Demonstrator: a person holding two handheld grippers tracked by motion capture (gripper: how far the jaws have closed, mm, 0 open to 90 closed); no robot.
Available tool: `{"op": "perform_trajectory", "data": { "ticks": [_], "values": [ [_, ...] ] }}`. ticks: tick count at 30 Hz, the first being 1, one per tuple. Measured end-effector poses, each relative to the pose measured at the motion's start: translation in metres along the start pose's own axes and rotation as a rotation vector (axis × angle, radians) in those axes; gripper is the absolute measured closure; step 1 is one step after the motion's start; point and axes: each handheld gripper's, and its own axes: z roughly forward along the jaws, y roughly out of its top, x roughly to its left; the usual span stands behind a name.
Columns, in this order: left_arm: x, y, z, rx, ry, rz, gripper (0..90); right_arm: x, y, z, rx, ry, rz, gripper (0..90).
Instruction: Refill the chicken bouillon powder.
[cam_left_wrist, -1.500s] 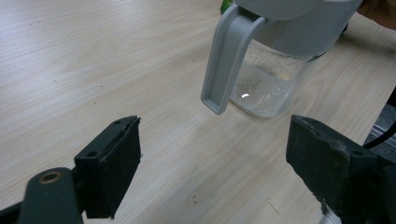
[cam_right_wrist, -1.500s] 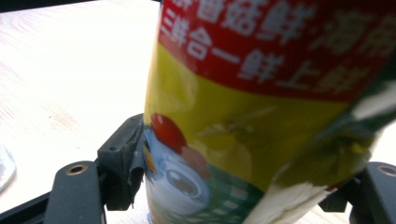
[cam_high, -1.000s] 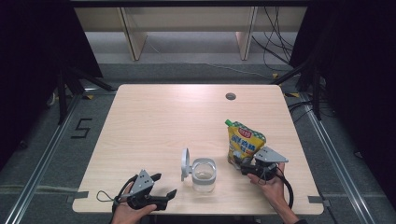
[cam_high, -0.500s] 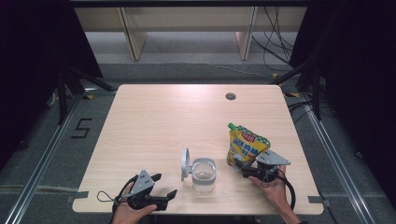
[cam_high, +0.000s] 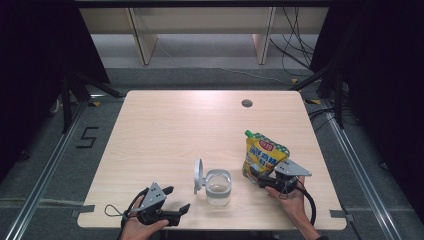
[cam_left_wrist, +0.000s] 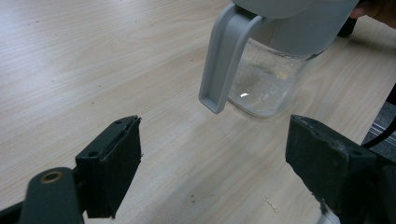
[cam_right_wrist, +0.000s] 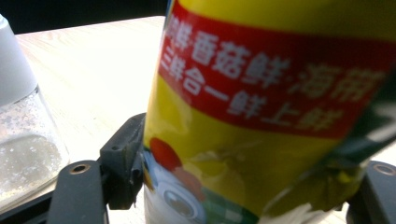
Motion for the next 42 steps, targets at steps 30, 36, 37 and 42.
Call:
{"op": "perform_trajectory", "data": {
  "ticks": [30, 36, 37, 42],
  "values": [
    [0.003, 0.001, -0.002, -0.009, 0.006, -0.007, 18.0, 0.043, 0.034, -0.053, 0.017, -0.107, -0.625, 34.1],
    [0.003, 0.001, -0.002, -0.018, 0.008, -0.015, 18.0, 0.050, 0.034, -0.058, 0.059, -0.149, -0.768, 34.1],
    [0.003, 0.001, -0.002, -0.018, 0.008, -0.014, 18.0, 0.051, 0.034, -0.059, 0.061, -0.150, -0.803, 34.1],
    [0.003, 0.001, -0.003, -0.009, 0.016, -0.014, 18.0, 0.059, 0.035, -0.059, 0.097, -0.193, -0.952, 34.2]
  ]
}}
